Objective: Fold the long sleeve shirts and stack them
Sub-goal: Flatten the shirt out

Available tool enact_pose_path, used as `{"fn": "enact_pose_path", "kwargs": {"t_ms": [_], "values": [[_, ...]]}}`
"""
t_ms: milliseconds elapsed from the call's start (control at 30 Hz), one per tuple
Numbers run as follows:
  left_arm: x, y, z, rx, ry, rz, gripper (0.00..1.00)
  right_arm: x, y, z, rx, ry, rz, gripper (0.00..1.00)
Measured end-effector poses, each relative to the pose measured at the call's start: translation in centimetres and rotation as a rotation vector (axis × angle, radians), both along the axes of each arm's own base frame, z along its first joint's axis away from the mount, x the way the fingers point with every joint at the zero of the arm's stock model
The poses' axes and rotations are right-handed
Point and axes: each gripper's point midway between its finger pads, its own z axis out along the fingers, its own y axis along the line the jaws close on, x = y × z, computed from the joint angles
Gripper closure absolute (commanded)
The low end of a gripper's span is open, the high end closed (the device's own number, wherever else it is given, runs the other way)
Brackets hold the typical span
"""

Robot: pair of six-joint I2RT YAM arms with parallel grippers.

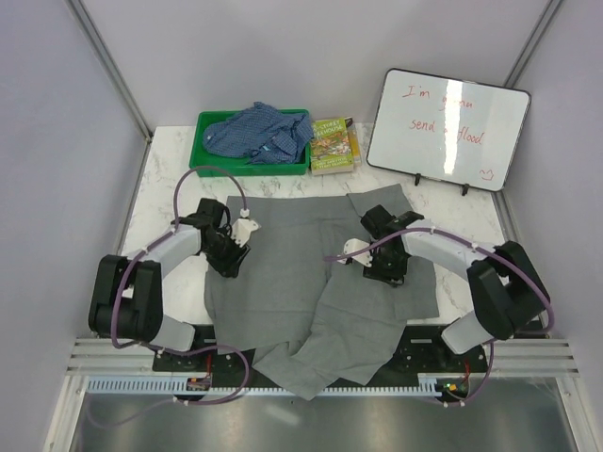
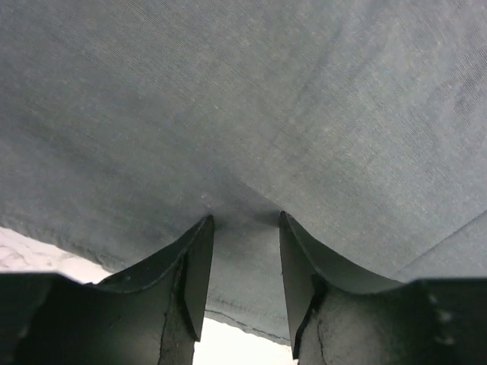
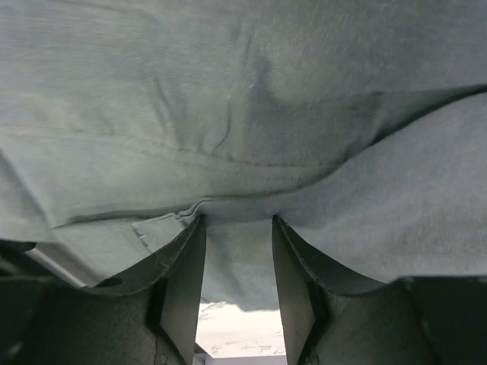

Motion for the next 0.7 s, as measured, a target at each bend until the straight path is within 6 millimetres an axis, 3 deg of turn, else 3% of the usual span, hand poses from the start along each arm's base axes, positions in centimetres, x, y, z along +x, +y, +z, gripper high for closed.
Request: {"fn": "enact_pose_path", "kwargs": {"t_ms": [167,367,500,633,700], "values": [[1.2,0.5,-0.6,0.04,0.006,0.01,0.57,1.4,-1.3,-2.5,-0.092,-0.03,0.001,0.56],[4.6,1.9,-0.7,0.124,-0.061,0.042,0.6,4.3,-5.0,-2.5,-0.217,-0.082,-0.03,0.56],[5.9,2.8,-0.5,0.144,-0.098,0.065,0.58,6.4,-7.3,-2.1,-0.253,-0.127,-0.074,0.39],[6.5,3.3,-0.3,0.173,-0.123,0.061,0.54,6.7,-6.5,-1.0,-0.192,-0.114,-0.079,0.26],[6.8,3.9,-0.1,0.196,-0.133,0.072,0.5,6.9,-5.8,0.9,-0.139,-0.12,-0.094,0.23]]}}
